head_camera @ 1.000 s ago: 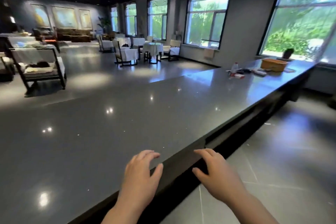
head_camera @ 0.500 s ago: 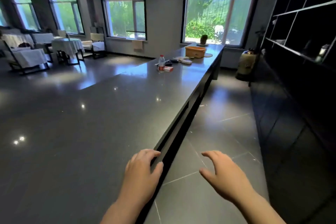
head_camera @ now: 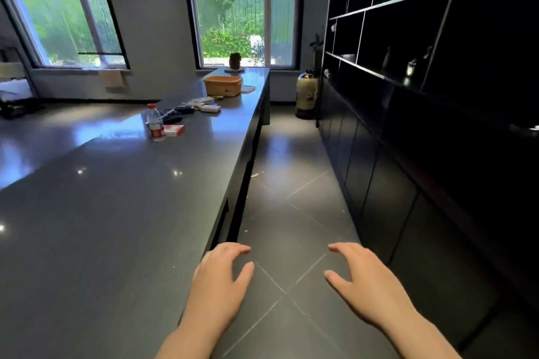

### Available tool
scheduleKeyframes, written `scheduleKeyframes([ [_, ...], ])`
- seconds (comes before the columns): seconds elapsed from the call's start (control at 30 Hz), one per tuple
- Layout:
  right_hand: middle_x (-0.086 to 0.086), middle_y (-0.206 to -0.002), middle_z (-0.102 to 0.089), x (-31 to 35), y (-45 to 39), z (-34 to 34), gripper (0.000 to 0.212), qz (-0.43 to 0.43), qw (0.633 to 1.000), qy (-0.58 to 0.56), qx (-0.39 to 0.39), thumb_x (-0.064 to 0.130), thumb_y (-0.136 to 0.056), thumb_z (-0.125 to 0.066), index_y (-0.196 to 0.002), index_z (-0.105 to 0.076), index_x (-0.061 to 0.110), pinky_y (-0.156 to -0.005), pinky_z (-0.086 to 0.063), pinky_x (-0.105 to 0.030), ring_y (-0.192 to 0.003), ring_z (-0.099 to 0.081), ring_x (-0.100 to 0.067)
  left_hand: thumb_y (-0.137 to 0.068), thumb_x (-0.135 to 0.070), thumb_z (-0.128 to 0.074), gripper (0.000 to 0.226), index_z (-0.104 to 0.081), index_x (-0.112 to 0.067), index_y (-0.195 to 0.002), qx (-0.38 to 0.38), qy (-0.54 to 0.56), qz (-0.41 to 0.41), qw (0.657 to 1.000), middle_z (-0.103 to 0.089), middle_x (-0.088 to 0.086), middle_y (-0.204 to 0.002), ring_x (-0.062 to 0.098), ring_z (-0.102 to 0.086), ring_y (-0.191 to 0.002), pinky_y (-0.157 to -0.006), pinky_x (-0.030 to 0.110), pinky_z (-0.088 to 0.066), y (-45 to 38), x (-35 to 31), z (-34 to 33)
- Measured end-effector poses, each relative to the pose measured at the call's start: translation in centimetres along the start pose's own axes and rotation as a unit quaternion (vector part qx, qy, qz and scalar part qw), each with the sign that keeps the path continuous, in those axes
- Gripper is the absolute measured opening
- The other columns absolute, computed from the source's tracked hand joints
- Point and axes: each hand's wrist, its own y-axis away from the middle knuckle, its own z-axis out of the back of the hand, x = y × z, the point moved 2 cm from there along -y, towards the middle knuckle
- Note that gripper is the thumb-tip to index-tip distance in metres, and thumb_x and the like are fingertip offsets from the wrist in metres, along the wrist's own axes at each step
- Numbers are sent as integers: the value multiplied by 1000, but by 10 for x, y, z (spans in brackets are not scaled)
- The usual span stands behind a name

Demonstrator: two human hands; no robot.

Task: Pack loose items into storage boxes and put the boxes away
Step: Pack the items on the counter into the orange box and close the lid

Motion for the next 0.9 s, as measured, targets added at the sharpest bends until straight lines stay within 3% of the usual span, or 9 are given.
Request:
scheduleKeyframes([
  [0.3, 21, -142, -39, -40, -170, 11, 50, 72, 997, 15, 11, 45, -93, -49, -140, -37, 35, -99, -39, -23, -130, -37, -3, -90, -32, -55, 29, -60, -30, -119, -35, 5, -3, 999, -56, -17, -122, 5, -51, -106, -93, 24, -41, -174, -37, -62],
  [0.4, 20, -142, -39, -46, -229, 15, 50, 91, 996, 18, 18, 45, -93, -49, -140, -37, 35, -99, -39, -23, -129, -38, -4, -90, -32, -55, 30, -59, -30, -120, -45, 13, 5, 999, -55, -17, -123, 5, -49, -111, -97, 26, -40, -227, -44, -79],
  [0.57, 21, -140, -40, -50, -331, 14, 50, 122, 992, 16, 28, 45, -92, -49, -140, -38, 36, -99, -40, -25, -129, -38, -4, -90, -33, -55, 29, -59, -32, -119, -40, 11, 30, 999, -55, -18, -123, 5, -49, -112, -98, 27, -41, -307, -30, -107],
  [0.7, 22, -141, -39, -50, -423, 6, 50, 139, 990, 14, 23, 46, -92, -48, -139, -37, 36, -98, -40, -23, -130, -37, -3, -90, -33, -54, 30, -59, -33, -119, -54, 5, 39, 998, -54, -19, -123, 2, -48, -115, -98, 17, -32, -392, -9, -126],
  [0.9, 22, -141, -39, -42, -561, 1, 50, 138, 990, 10, 38, 45, -93, -48, -140, -35, 37, -98, -40, -22, -130, -36, -2, -91, -32, -53, 30, -59, -31, -120, -72, -4, 49, 996, -55, -17, -122, 6, -47, -114, -97, 22, -36, -534, 12, -125],
])
